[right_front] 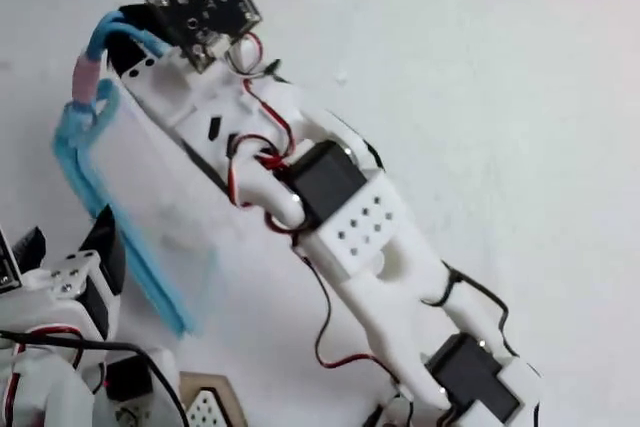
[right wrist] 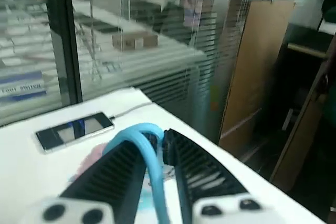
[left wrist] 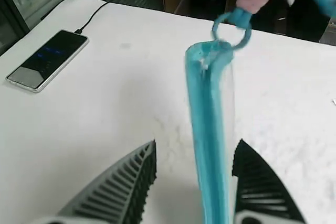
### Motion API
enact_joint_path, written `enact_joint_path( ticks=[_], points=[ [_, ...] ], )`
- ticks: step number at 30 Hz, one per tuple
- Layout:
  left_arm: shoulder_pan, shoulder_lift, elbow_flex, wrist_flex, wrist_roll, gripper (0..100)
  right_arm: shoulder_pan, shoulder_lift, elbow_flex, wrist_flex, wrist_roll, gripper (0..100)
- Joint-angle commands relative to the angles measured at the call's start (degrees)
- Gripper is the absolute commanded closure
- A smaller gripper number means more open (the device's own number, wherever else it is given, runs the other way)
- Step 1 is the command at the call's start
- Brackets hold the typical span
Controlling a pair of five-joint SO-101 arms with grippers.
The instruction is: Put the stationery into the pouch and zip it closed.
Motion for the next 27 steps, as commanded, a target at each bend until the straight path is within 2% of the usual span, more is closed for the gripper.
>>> enact_joint_path(
  ticks=[1, 16, 27],
  points=[
    [0.1, 0.1, -1.1, -0.2, 3.2, 76, -0.3, -4.0, -1.0, -0.8, 0.4, 98.1],
    [8.8, 0.3, -1.0, -4.0, 9.2, 74, -0.4, -6.0, -0.9, -0.7, 0.5, 98.1],
    [10.9, 3.2, 12.7, -15.7, 9.8, 74, -0.4, -7.8, -1.1, -0.7, 0.6, 98.1]
  ],
)
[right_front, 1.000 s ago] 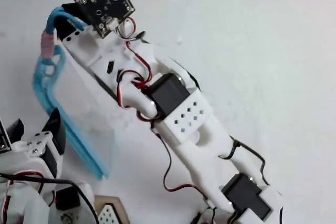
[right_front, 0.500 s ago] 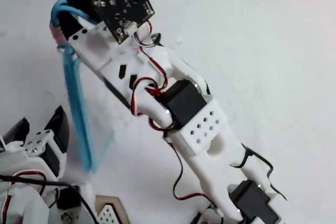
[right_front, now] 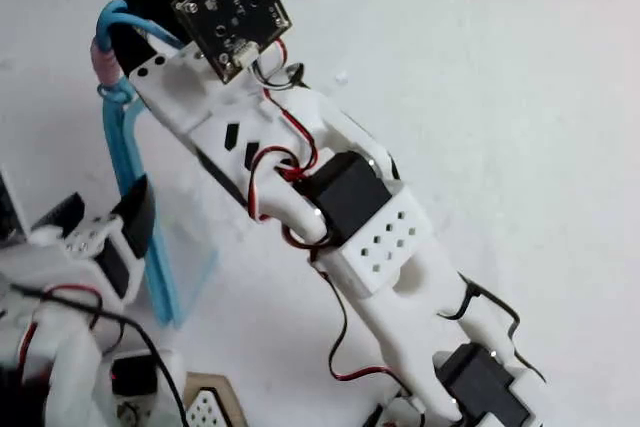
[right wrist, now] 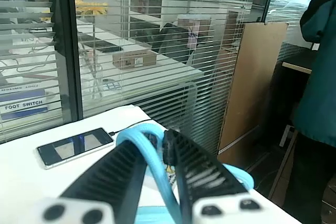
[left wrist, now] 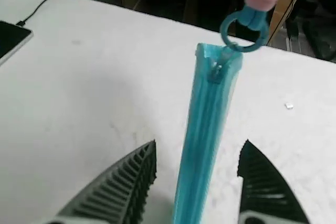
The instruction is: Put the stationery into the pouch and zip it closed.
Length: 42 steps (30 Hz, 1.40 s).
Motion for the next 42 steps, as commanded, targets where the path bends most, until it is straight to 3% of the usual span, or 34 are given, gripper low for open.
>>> enact_joint_path(
  ticks=[1, 7, 13, 19, 23, 27, 33, 42],
  points=[
    [0.5, 3.0, 1.6, -4.9, 1.5, 74, -0.4, -4.6, -1.1, -0.7, 0.6, 98.1],
    [1.3, 8.0, -0.6, -9.4, 3.3, 75, -0.2, -4.6, -1.1, -0.7, 0.6, 98.1],
    [10.1, 13.6, -1.1, -10.5, 3.0, 83, -0.1, -4.6, -1.1, -0.7, 0.6, 98.1],
    [12.6, 14.5, -1.3, -11.3, -3.7, 98, 0.2, -4.6, -1.1, -0.7, 0.6, 98.1],
    [12.4, 14.4, -1.4, -10.6, -5.7, 98, 0.6, -4.6, -0.9, -0.7, 0.6, 98.1],
    [12.6, 12.8, -4.2, -8.4, -5.5, 98, 0.8, -4.6, -0.9, -0.7, 0.6, 98.1],
    [12.8, 8.1, -10.1, -0.9, -5.5, 98, 7.5, -1.4, -1.1, -2.2, 0.2, 98.1],
    [12.9, 4.0, -21.0, 11.5, -5.8, 98, 19.4, 13.1, -1.6, -17.8, 0.3, 98.1]
  ],
)
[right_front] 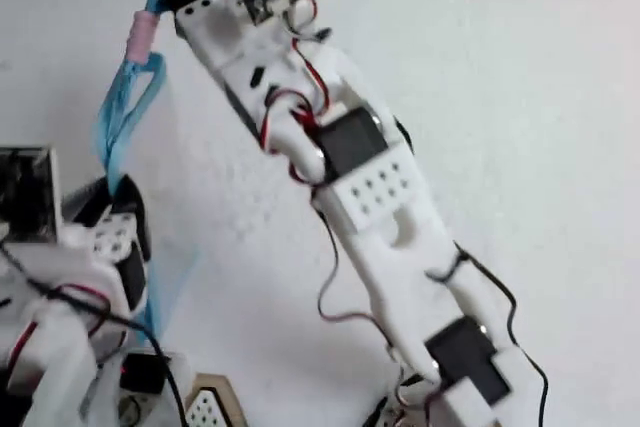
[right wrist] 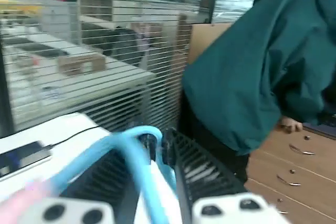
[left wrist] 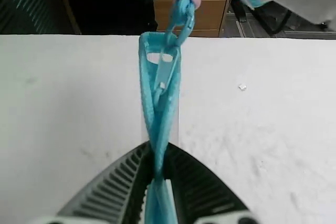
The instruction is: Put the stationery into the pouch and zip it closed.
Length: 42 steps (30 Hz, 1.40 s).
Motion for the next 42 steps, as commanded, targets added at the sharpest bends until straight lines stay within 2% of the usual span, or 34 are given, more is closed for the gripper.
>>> enact_joint_path(
  ticks=[1, 7, 10, 15, 21, 37, 42],
  points=[
    [0.5, -1.8, -6.2, 4.3, -0.4, 98, 6.1, 5.1, -2.2, -6.5, 0.2, 98.1],
    [0.5, -3.4, -13.5, 4.4, -0.2, 98, 11.9, 20.8, -12.6, -8.0, -1.1, 98.2],
    [0.5, -3.6, -16.0, 4.5, -0.1, 98, 15.4, 30.4, -22.9, -8.0, -4.3, 98.2],
    [2.5, -3.6, -17.1, 4.5, -0.1, 98, 18.8, 47.7, -44.6, -7.6, -4.7, 98.2],
    [5.1, -3.6, -17.7, 4.5, -0.1, 98, 20.7, 62.7, -61.2, -6.0, 2.4, 98.2],
    [5.2, -3.3, -26.7, 4.5, 0.0, 98, 33.2, 72.0, -62.6, -5.8, -0.4, 98.2],
    [5.2, -3.3, -26.5, 4.5, 0.0, 98, 31.7, 70.0, -66.8, 2.3, 0.3, 98.2]
  ],
)
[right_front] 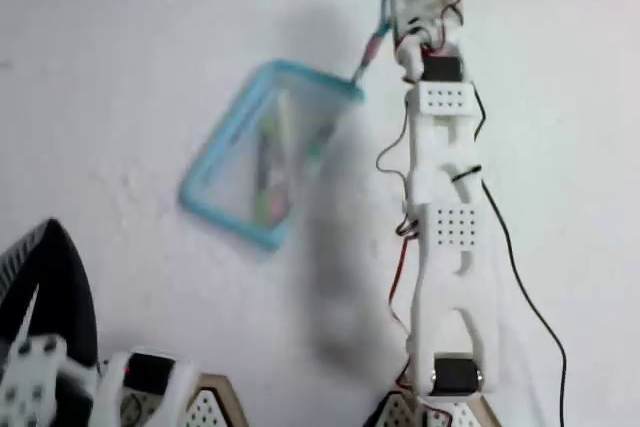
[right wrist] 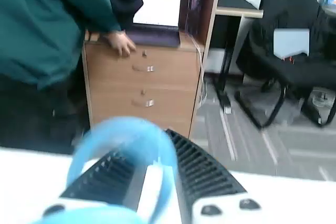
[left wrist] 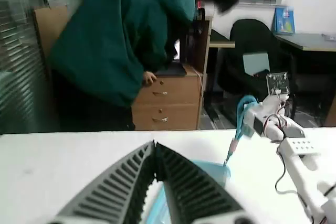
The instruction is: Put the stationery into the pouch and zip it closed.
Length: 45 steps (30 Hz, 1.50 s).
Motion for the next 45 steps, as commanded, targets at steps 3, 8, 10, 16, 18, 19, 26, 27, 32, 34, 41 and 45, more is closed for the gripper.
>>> enact_joint_path(
  ticks=[3, 8, 10, 16, 18, 19, 26, 27, 32, 34, 41, 45],
  points=[
    [0.5, 0.4, -0.2, -0.1, 0.0, 98, -3.6, -4.4, -7.1, 8.1, 3.0, 98.2],
    [0.1, 0.4, 8.1, -0.4, 0.0, 98, -7.0, -4.3, -10.8, 20.2, 7.9, 97.8],
    [0.0, 0.4, 13.0, -1.8, 0.0, 98, -7.9, -4.4, -12.2, 28.4, 8.4, 97.8],
    [-0.2, 0.0, 27.3, -10.6, -0.7, 98, -11.1, -7.2, -14.5, 56.7, 8.1, 78.4],
    [-1.9, 0.0, 30.8, -13.7, -2.5, 98, -13.1, -9.1, -14.5, 66.0, 8.4, 64.6],
    [-3.6, 0.0, 32.3, -15.1, -3.8, 98, -14.1, -10.1, -14.6, 70.4, 8.4, 59.1],
    [-15.8, 0.0, 42.3, -24.5, -8.3, 98, -18.8, -19.0, -14.2, 76.7, 9.9, 56.5],
    [-16.6, 0.0, 44.0, -25.2, -8.7, 98, -19.6, -20.3, -14.2, 76.7, 11.1, 56.5],
    [-17.4, 0.0, 51.4, -26.2, -8.4, 98, -22.4, -28.5, -13.6, 76.8, 12.1, 56.5],
    [-17.4, 0.0, 53.9, -26.2, -8.3, 98, -23.3, -32.7, -11.1, 76.8, 12.1, 56.5],
    [-17.4, 0.0, 59.9, -29.3, -8.7, 98, -26.6, -56.4, 20.7, 76.7, 12.0, 56.5],
    [-17.4, 0.0, 61.4, -29.5, -8.7, 98, -28.0, -72.8, 45.6, 76.5, 11.8, 56.5]
  ],
)
